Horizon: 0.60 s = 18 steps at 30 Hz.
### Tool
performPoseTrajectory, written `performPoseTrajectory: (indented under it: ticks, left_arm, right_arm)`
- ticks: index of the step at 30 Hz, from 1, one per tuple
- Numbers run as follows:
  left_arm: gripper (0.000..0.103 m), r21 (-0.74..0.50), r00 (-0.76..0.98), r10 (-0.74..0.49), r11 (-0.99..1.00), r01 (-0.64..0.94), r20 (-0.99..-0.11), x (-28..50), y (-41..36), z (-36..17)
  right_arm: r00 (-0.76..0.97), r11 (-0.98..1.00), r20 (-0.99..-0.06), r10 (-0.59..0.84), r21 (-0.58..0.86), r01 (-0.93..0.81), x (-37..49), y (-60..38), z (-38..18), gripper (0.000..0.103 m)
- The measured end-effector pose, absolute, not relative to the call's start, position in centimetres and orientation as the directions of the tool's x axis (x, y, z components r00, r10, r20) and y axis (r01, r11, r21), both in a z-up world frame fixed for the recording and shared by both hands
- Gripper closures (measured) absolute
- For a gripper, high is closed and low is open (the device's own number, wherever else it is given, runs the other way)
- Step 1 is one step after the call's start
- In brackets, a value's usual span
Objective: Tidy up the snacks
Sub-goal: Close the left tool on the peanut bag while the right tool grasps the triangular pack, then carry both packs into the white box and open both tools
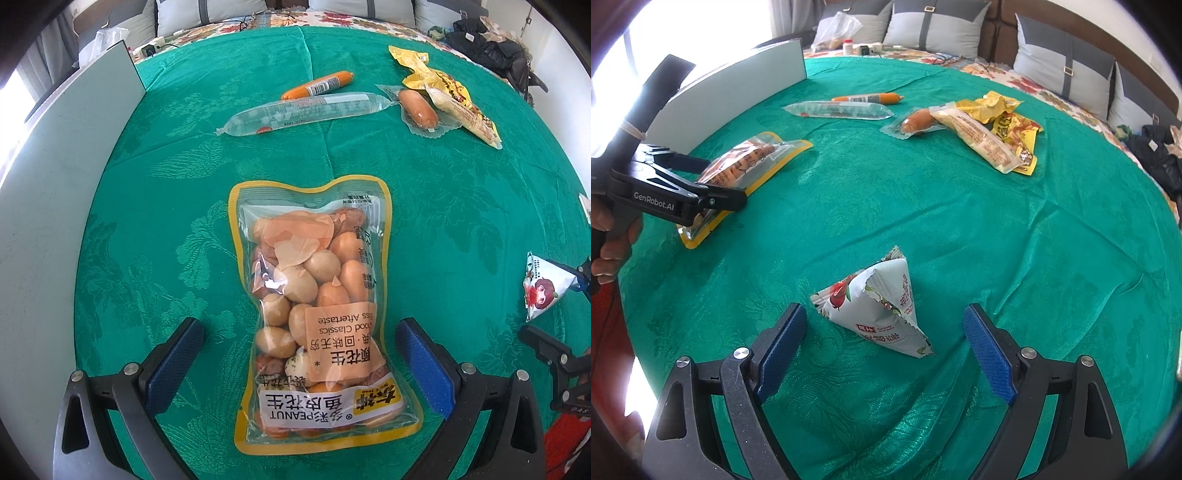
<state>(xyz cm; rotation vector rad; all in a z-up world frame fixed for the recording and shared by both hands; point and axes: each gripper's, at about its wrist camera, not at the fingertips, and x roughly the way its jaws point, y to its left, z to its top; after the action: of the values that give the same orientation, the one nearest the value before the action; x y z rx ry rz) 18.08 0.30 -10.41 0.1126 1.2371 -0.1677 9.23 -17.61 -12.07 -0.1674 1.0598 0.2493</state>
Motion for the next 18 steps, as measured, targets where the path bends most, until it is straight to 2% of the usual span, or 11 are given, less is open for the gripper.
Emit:
performPoseTrajectory:
  ticks: [1, 2, 3, 4, 7, 10, 18]
  left_arm:
    - [0.014, -0.008, 0.325, -0.076, 0.979, 0.205, -0.943, 17.7, 0.1, -10.1]
    - [0.034, -0.007, 0.339, -0.085, 0.974, 0.225, -0.937, 17.3, 0.0, -9.8]
    - [0.042, -0.005, 0.350, -0.092, 0.970, 0.242, -0.932, 16.9, -0.2, -9.4]
    - [0.043, -0.006, 0.339, -0.092, 0.970, 0.244, -0.936, 16.7, -0.1, -9.4]
    - [0.046, -0.055, 0.342, -0.132, 0.973, 0.225, -0.931, 15.4, 1.0, -9.2]
    - [0.050, -0.158, 0.346, -0.213, 0.971, 0.179, -0.914, 13.8, 2.7, -8.6]
    - [0.050, -0.367, 0.418, -0.370, 0.926, 0.091, -0.830, 10.4, 7.2, -4.7]
  right_arm:
    - [0.464, 0.956, -0.877, 0.123, -0.021, -0.293, 9.3, -17.3, -11.9, 0.049]
    - [0.461, 0.954, -0.880, 0.117, -0.029, -0.297, 9.5, -17.0, -11.7, 0.053]
    - [0.447, 0.954, -0.886, 0.127, -0.015, -0.300, 9.7, -16.9, -11.7, 0.055]
    - [0.446, 0.953, -0.886, 0.127, -0.015, -0.302, 9.7, -16.7, -11.5, 0.067]
    - [0.464, 0.960, -0.874, 0.143, 0.008, -0.281, 9.5, -16.9, -10.2, 0.070]
    - [0.478, 0.964, -0.863, 0.165, 0.040, -0.262, 8.8, -17.1, -8.9, 0.071]
    - [0.451, 0.970, -0.876, 0.170, 0.068, -0.235, 7.9, -15.8, -8.1, 0.071]
